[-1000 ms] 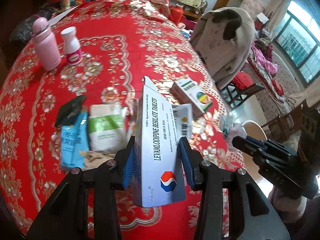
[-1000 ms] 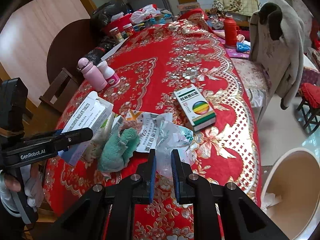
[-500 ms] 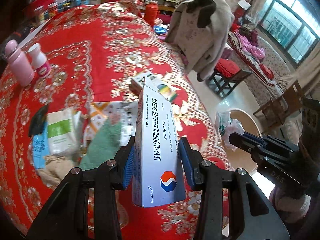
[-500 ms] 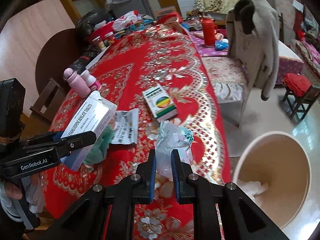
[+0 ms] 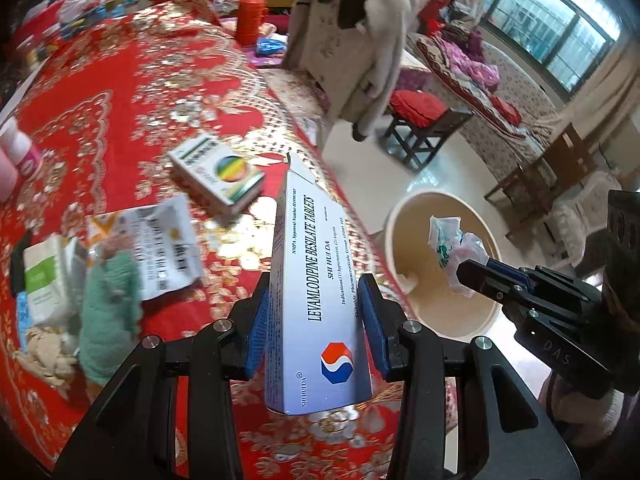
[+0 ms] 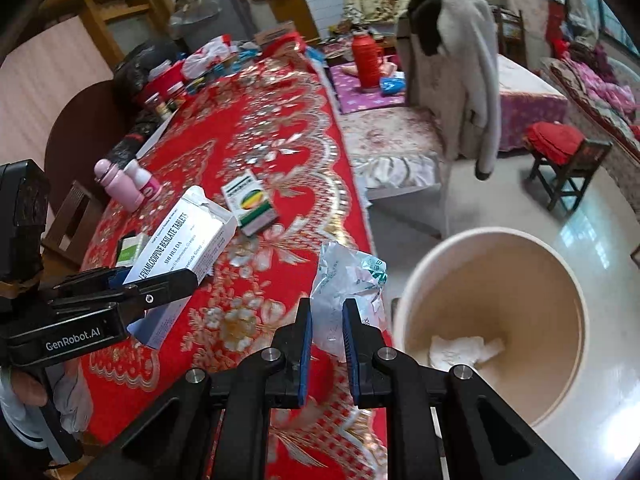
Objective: Collect trash
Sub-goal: 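Lower the white medicine box over the bucket and open left tool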
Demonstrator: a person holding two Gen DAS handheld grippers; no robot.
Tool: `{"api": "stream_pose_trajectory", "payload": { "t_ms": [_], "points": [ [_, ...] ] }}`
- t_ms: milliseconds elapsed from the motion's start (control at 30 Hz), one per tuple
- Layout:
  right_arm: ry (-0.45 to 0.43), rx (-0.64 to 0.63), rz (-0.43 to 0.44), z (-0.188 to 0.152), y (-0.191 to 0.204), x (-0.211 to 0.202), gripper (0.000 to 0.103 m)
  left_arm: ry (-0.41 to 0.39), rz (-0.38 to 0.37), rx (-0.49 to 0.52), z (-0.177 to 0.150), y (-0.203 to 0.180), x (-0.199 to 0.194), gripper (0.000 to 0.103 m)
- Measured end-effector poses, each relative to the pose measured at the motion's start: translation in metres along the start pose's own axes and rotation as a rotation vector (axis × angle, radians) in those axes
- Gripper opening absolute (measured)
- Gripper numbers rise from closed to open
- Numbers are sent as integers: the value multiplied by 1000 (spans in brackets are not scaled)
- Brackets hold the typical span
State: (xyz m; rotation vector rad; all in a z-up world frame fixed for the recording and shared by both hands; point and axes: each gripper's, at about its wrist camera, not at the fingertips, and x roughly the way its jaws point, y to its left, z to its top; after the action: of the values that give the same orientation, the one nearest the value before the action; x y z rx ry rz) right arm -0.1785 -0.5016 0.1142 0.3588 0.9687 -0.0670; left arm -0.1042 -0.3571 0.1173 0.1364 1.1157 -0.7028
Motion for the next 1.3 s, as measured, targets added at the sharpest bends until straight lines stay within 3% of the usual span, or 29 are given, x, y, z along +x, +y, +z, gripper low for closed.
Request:
{"api": "stream_pose_trajectory", "payload": {
  "t_ms": [667, 1300],
  "points": [
    [22, 151, -104, -31, -89, -22, 14, 89, -120, 95, 9, -90, 64, 40],
    [58, 231, -141, -47, -141, -23, 14, 149, -167, 92, 13, -132, 109, 41]
  ]
}}
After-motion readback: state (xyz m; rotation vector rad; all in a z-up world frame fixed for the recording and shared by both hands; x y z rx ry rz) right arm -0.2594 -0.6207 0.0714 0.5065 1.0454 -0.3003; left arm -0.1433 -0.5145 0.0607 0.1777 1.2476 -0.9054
